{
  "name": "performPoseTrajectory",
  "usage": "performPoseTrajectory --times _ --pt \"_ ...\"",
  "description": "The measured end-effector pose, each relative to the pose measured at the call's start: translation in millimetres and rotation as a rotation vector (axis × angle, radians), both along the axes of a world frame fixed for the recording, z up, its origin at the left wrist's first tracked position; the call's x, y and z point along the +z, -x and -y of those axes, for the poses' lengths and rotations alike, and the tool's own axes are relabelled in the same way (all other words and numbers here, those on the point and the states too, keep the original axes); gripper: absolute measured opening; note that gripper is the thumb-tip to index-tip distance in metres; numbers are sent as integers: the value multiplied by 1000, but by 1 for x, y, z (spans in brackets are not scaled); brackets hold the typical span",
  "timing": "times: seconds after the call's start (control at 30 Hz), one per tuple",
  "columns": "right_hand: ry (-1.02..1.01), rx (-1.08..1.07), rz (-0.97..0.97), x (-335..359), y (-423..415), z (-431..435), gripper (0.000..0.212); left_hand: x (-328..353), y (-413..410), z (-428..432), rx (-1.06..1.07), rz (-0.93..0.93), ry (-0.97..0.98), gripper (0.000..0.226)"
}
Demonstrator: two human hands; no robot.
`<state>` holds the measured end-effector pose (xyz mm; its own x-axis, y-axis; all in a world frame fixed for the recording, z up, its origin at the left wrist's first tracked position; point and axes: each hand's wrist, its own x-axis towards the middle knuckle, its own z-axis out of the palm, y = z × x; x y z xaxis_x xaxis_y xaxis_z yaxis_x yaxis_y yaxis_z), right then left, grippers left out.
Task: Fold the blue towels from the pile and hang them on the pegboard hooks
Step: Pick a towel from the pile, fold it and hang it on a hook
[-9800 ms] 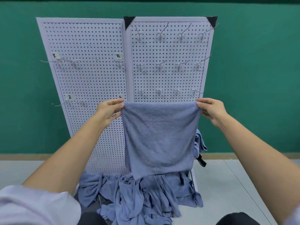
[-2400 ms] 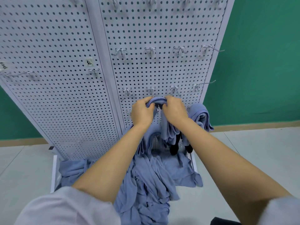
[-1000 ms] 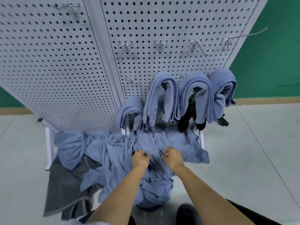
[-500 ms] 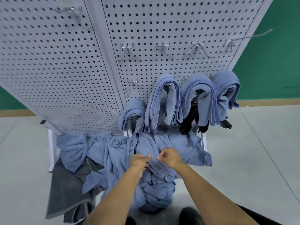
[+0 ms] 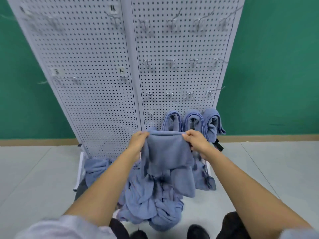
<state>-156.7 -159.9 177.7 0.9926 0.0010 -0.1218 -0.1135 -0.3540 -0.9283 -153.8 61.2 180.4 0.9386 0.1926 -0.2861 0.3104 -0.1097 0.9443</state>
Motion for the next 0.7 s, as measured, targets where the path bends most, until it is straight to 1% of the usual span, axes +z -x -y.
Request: performPoseTrajectory --times 0.07,0.17,0.23,0.27,0.3,0.37,0.43,0.5,0.57,0.6,0.63,0.7 --pt "2 21 107 39 10 1 26 33 9 -1 -32 78 54 14" --pt "-47 -6 216 91 24 -1 24 77 30 1 -107 158 283 18" --pt "-100 -27 276 119 33 -4 15 96 43 1 -180 81 469 29" --pt "-110 -30 309 131 37 -5 11 102 50 1 -209 9 510 39" --pt "-123 -21 334 140 42 -7 10 104 54 2 -243 -61 512 48" --pt "-149 27 358 153 50 -10 9 101 63 7 -338 -176 441 63" --pt "-160 85 366 159 59 -14 11 94 73 15 -466 -243 422 71" --pt "-189 169 357 160 66 -19 13 91 84 22 -506 -228 491 69" --pt "-218 232 328 157 73 -22 11 90 86 25 -455 -168 659 56" --pt "-195 252 318 154 76 -21 11 92 88 27 -426 -143 723 52" --pt "-150 266 303 151 81 -20 12 96 87 28 -395 -108 752 50" --pt "-48 313 241 143 85 -14 22 101 85 30 -346 -62 728 46"
